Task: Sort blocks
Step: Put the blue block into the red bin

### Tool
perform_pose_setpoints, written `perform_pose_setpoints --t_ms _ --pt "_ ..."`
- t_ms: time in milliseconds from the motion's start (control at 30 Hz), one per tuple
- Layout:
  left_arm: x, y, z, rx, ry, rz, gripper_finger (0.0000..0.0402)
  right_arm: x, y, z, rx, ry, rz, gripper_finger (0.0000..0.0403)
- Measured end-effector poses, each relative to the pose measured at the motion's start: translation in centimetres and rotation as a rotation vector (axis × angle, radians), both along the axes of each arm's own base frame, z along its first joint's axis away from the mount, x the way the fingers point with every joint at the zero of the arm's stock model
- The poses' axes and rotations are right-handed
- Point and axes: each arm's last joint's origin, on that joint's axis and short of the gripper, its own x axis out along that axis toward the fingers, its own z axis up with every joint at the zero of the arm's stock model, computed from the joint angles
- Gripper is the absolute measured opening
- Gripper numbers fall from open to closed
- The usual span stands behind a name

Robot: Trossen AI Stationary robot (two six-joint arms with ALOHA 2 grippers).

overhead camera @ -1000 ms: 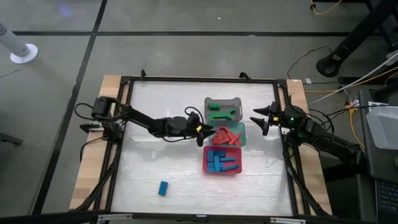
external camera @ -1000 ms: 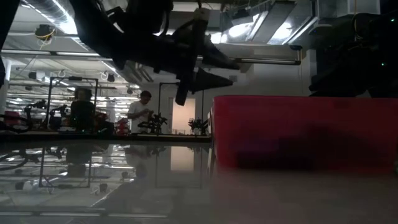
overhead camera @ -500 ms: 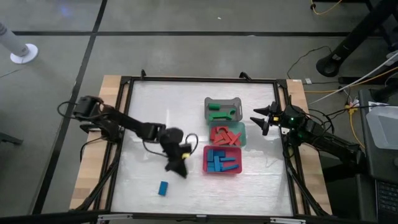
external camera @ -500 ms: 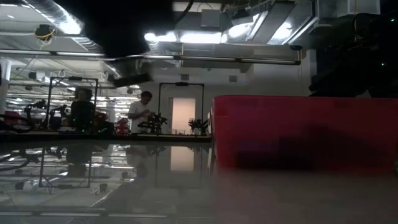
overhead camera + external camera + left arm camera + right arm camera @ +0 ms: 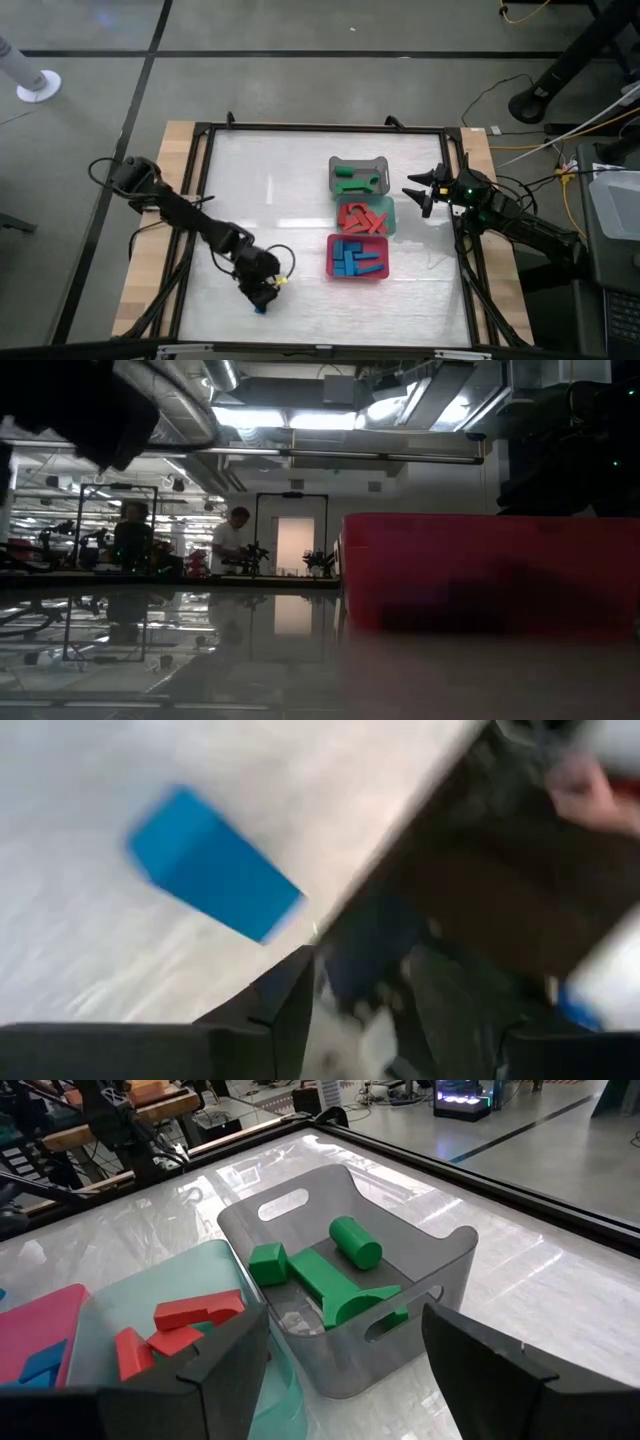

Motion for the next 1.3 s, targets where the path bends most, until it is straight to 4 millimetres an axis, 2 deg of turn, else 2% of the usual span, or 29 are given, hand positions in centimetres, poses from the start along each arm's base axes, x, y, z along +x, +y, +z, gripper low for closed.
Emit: perform_pose_setpoints --t_ms 200,400,800,1300 --pt "-1.1 -0.9 -0.7 0.153 0.136 0.35 0.0154 0.0 0.0 0.0 0.0 0.0 0.0 0.0264" --pt "-2.4 -1.6 -1.5 0.196 0.281 0.455 0.0154 0.0 0.0 0.0 0.0 0.0 0.0 0.0264" --pt "-2.7 -2.2 -2.1 0.222 0.289 0.487 0.0154 0.0 0.0 0.0 0.0 0.0 0.0 0.0264" --pt "-2.4 -2.1 -2.3 0.278 0.204 0.38 0.0154 0.0 0.0 0.0 0.0 0.0 0.0 0.0264"
